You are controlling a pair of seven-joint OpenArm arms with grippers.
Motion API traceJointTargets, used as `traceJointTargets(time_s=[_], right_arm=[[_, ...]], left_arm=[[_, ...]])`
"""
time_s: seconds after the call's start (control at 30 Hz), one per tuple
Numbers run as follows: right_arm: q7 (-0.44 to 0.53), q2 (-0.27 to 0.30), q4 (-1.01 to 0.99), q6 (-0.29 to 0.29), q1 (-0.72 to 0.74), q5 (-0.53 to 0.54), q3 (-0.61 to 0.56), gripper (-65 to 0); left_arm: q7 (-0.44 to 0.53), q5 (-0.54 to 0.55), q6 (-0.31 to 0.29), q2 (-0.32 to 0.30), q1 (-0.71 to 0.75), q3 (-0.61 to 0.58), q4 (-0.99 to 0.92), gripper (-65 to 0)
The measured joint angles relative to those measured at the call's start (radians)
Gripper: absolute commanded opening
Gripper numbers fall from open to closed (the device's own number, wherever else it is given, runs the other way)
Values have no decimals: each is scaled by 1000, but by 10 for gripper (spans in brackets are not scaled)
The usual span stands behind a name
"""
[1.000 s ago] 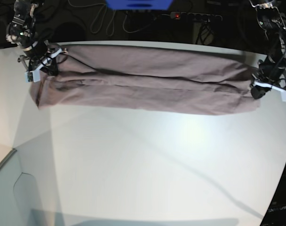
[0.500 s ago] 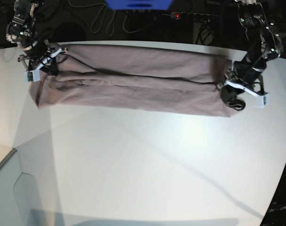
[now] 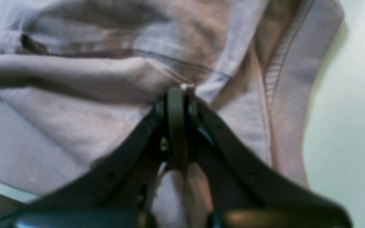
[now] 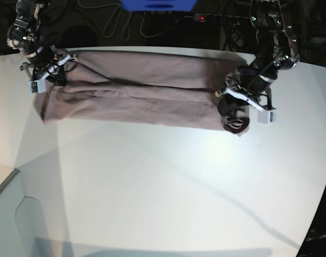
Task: Layout the t-shirt on the table in an organized manner, then fold the t-shirt properly
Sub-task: 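Carry the strip end with the left gripper toward the right gripper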
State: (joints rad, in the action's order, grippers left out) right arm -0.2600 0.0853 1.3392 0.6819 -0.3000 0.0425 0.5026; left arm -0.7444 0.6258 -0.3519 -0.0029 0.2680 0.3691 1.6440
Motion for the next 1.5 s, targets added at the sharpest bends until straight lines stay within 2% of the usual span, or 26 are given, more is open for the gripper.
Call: traceJointTargets(time_s=[0.23, 0.53, 0.7, 0.87, 1.13, 1.5], right_arm=[[0, 0, 0, 0, 1, 0, 0, -650], [-1, 0, 0, 1, 2, 0, 0, -650], [-1, 0, 0, 0, 3, 0, 0, -650], [-1, 0, 0, 0, 3, 0, 0, -650], [-1, 0, 0, 0, 3, 0, 0, -650], [0, 0, 0, 0, 3, 0, 0, -650]], left_arm=[[4, -3, 0, 0, 0, -80, 0, -649], [8, -4, 4, -2, -7, -246, -3, -649], [14, -89, 8, 2, -45, -365, -6, -649], [4, -136, 8, 39, -47, -442, -6, -649], [6, -232, 8, 100, -58, -482, -51, -649], [6, -228, 8, 103, -90, -504, -109, -649]])
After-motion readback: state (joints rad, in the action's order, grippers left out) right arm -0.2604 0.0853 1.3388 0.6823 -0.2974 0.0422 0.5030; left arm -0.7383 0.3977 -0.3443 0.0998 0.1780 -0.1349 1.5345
